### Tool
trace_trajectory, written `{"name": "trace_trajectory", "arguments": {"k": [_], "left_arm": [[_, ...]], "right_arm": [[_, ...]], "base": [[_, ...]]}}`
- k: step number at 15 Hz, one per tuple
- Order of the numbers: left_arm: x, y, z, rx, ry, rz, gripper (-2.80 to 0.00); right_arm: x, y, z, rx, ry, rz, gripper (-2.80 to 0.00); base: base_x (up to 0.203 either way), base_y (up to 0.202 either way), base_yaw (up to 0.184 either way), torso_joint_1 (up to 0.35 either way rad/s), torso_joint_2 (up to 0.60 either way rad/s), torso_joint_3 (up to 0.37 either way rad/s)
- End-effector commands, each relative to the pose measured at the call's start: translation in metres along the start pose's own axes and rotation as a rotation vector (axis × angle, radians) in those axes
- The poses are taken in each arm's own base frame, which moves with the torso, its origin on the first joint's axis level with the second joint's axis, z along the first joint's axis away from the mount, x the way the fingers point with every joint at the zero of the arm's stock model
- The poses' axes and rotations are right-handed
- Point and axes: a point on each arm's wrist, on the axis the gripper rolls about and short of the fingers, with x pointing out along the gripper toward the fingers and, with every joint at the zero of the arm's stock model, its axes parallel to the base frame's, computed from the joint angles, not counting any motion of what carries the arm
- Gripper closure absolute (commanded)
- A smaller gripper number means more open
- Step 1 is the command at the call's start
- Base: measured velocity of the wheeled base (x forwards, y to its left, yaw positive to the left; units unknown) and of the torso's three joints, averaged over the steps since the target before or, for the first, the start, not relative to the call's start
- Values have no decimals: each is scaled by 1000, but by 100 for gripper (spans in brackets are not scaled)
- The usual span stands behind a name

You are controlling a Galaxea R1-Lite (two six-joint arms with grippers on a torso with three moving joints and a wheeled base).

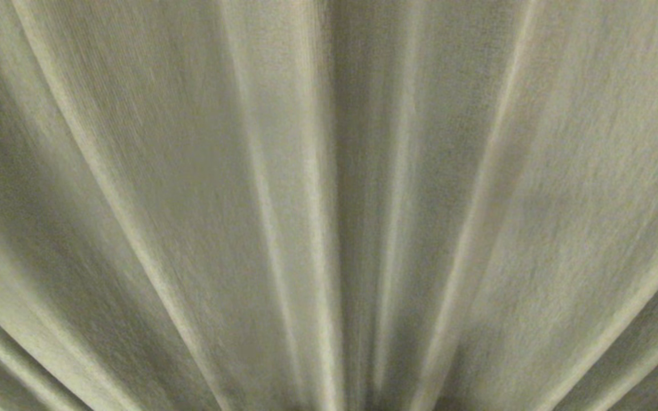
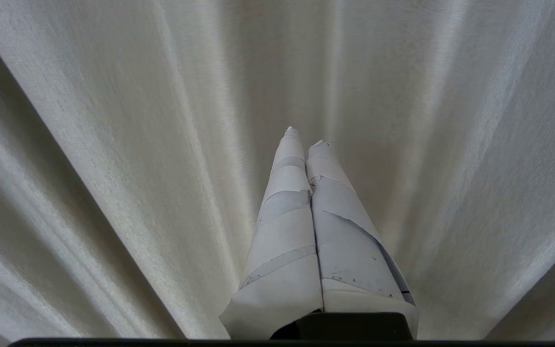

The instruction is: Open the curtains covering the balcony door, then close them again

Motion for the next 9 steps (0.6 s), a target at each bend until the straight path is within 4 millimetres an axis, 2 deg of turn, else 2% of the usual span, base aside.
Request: {"name": "trace_trajectory", "arguments": {"k": [1,9], "left_arm": [[0,0,0,0,-1,1,0],[0,0,0,-17,-1,1,0]], "right_arm": [[0,0,0,-1,0,0,0],[0,0,0,-1,2,0,0]], "base": [[0,0,0,0,0,0],[0,0,0,0,0,0]]}}
